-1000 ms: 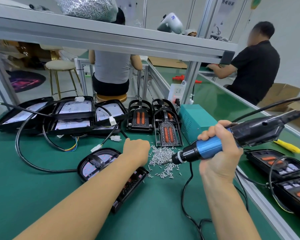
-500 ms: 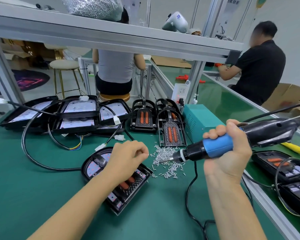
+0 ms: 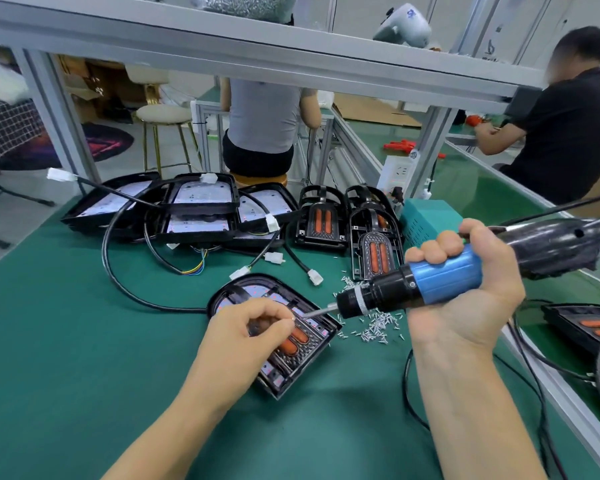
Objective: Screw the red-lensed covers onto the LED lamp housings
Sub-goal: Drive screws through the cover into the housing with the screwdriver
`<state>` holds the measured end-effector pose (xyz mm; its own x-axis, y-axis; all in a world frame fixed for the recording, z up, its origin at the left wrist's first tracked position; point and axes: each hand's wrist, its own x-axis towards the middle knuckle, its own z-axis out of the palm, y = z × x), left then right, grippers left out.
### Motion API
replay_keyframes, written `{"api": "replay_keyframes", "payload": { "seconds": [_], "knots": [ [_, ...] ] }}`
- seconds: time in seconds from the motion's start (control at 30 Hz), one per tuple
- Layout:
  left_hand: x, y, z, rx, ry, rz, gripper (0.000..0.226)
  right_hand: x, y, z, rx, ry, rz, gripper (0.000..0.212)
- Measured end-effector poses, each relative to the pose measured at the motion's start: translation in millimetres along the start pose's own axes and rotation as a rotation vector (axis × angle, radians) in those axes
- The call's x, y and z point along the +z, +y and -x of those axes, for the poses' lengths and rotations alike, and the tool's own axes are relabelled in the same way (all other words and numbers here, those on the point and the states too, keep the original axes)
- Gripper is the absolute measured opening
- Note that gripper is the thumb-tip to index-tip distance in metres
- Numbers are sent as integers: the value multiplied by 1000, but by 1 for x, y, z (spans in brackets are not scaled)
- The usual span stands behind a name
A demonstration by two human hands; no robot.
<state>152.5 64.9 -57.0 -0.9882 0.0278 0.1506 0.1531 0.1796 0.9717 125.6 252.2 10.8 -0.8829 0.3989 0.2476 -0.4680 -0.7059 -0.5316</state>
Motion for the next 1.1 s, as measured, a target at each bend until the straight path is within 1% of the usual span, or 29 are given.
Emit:
{"api": "replay_keyframes", "payload": {
  "seconds": [0.1, 0.27, 0.33, 0.47, 0.57, 0.67, 0.77, 0.87, 0.9, 0.93, 1.0, 1.1],
  "knots": [
    [-3, 3, 4, 23, 12, -40, 17, 3, 6, 5, 23, -4, 17, 8],
    [-9, 1, 7, 48, -19, -141, 26, 9, 13, 10, 58, -19, 20, 11],
    [-12, -3, 8, 38, -7, -159, 23, 12, 15, 11, 60, -34, 25, 10],
    [-21, -11, 9, 0, 17, -79, 18, 16, 16, 12, 60, -52, 22, 9],
    [-24, -10, 10, -4, 28, -11, 7, 17, 18, 12, 65, -60, 25, 9],
    [-24, -12, 9, 15, 33, -31, 21, 20, 22, 13, 74, -67, 32, 9],
    [-26, -13, 8, 13, 30, -24, 23, 21, 24, 14, 82, -70, 33, 9],
    [-27, -14, 9, 3, 7, 19, 8, 21, 25, 14, 88, -74, 25, 9],
    [-29, -15, 8, -6, 13, 34, 5, 22, 25, 13, 88, -78, 25, 10],
    [-32, -17, 8, -15, 33, 39, 8, 22, 26, 13, 87, -84, 31, 10],
    [-41, -25, 6, -39, 110, -37, 16, 24, 29, 12, 87, -100, 46, 10],
    [-56, -37, 5, -62, 227, -285, 18, 27, 40, 12, 101, -131, 61, 10]
  ]
}}
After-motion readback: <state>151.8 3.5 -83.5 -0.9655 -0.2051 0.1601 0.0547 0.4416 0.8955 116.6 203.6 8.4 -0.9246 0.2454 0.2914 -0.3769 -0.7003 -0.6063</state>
